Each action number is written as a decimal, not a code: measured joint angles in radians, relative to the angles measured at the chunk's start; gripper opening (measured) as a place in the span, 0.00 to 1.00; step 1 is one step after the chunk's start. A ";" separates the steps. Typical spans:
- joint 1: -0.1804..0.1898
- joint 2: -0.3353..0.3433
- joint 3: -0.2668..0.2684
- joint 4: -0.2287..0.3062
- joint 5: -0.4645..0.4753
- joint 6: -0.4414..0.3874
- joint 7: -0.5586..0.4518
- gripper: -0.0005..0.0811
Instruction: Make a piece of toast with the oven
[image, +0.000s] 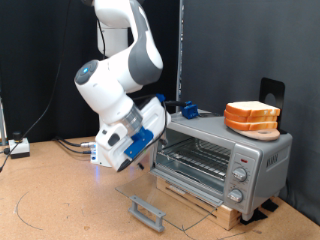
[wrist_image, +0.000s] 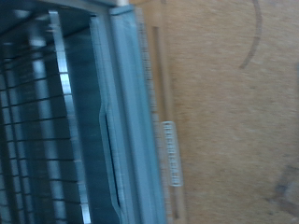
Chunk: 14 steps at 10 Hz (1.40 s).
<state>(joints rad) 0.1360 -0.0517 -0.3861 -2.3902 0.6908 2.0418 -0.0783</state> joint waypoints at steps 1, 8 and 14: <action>0.001 -0.032 0.005 -0.001 0.000 -0.010 0.002 0.99; 0.022 -0.157 0.053 -0.024 0.153 -0.033 -0.158 0.99; 0.055 -0.202 0.078 0.057 0.107 -0.363 -0.421 0.99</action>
<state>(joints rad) 0.1914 -0.2533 -0.3077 -2.3329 0.7976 1.6783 -0.4989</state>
